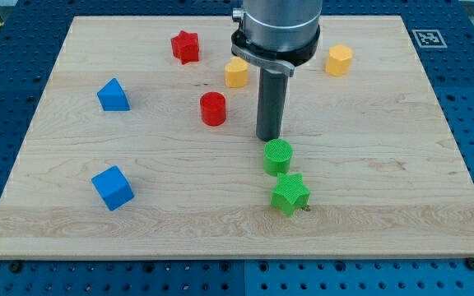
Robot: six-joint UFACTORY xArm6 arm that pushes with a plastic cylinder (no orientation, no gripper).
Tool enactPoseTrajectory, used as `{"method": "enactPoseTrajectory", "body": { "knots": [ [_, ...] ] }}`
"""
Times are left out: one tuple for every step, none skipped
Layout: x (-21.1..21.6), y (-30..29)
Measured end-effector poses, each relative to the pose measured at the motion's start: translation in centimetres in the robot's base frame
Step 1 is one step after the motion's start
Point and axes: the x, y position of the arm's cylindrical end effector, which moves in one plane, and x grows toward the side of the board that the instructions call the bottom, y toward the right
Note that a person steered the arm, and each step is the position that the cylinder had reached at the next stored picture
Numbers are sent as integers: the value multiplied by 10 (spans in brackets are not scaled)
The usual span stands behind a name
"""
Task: Place the red circle to the top of the green circle
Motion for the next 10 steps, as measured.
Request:
{"method": "enactPoseTrajectory", "body": {
  "knots": [
    [13,0],
    [18,-4],
    [18,-45],
    [14,-64],
    [6,-91],
    [-8,-129],
    [-40,-145],
    [-74,-151],
    [-84,-127],
    [-70,-97]
  ]
}}
